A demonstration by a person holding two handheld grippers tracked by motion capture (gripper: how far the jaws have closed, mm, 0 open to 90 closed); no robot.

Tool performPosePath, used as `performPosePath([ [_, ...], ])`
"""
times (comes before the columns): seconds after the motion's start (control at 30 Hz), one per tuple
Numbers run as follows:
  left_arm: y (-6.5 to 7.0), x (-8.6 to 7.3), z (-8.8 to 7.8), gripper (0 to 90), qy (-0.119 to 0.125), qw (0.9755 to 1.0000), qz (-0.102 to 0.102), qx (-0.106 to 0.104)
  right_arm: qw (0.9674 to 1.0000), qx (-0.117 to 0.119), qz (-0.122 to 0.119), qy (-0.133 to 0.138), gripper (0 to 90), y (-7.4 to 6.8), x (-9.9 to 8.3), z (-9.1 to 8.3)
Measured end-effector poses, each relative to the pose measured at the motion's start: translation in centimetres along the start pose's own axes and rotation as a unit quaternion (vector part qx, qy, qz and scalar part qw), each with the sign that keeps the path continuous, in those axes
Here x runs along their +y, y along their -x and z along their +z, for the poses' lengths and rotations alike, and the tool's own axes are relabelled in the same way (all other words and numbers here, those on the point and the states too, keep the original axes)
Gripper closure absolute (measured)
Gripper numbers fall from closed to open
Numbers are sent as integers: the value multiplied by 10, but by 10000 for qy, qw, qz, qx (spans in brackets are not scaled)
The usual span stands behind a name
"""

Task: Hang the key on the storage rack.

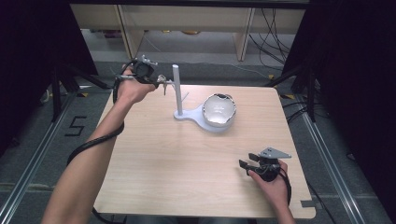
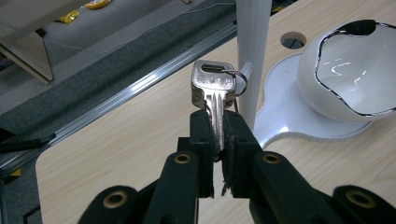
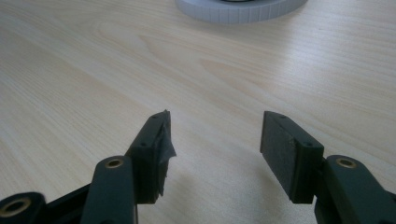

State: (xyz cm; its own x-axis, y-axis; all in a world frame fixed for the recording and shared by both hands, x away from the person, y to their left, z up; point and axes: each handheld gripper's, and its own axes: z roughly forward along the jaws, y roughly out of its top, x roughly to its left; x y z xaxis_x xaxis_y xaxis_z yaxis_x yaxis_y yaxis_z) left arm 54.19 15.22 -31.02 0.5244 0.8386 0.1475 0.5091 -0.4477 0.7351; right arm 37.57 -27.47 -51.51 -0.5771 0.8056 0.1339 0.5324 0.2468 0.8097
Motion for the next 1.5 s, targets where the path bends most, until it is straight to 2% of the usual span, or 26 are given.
performPosePath([
  [0.1,-1,0,1,834,3,10000,7,3,9999,-11,146,-11,442,-3,0,0],
  [0.2,0,1,1,833,-1,10000,13,26,9999,-10,149,-15,442,-3,0,0],
  [0.23,0,2,1,833,-27,10000,77,36,9999,-89,-92,-4,442,0,0,-1],
  [0.63,1,4,3,830,-32,9999,82,58,9999,-99,-109,8,442,0,0,0],
  [0.87,1,3,5,819,74,9999,110,54,9999,-118,-118,11,443,0,0,-1],
  [0.97,2,0,3,774,188,9998,72,91,10000,-46,-80,7,442,1,0,0],
  [1.0,1,0,2,762,159,9998,92,87,10000,-31,-68,2,442,1,0,0],
  [1.07,1,-3,-1,738,218,9997,84,66,9999,-84,-96,5,442,0,0,-1],
  [1.1,0,-5,-3,724,266,9996,75,45,9999,-116,-122,9,442,0,0,-1],
  [1.13,0,-8,-4,666,321,9995,48,25,9998,-115,-136,14,442,0,0,-1],
  [1.23,-1,-15,-8,623,406,9992,-26,-66,9999,-59,-120,17,443,0,0,0],
  [1.27,0,-20,-9,605,532,9984,-163,-114,9999,-47,-91,17,443,0,0,-1],
  [1.3,0,-23,-10,580,563,9981,-205,-133,9999,-55,-96,28,443,0,0,-1],
  [1.33,-1,-25,-13,563,517,9984,-147,-150,9999,-56,-96,27,443,0,0,-1],
  [1.43,-3,-39,-18,497,777,9960,-385,-234,9998,-131,-131,40,443,0,0,-1],
  [1.47,-3,-39,-18,482,777,9960,-385,-234,9998,-131,-131,40,443,0,0,-1],
  [1.5,-4,-45,-21,472,880,9949,-419,-239,9998,-128,-124,48,444,0,0,-1],
])
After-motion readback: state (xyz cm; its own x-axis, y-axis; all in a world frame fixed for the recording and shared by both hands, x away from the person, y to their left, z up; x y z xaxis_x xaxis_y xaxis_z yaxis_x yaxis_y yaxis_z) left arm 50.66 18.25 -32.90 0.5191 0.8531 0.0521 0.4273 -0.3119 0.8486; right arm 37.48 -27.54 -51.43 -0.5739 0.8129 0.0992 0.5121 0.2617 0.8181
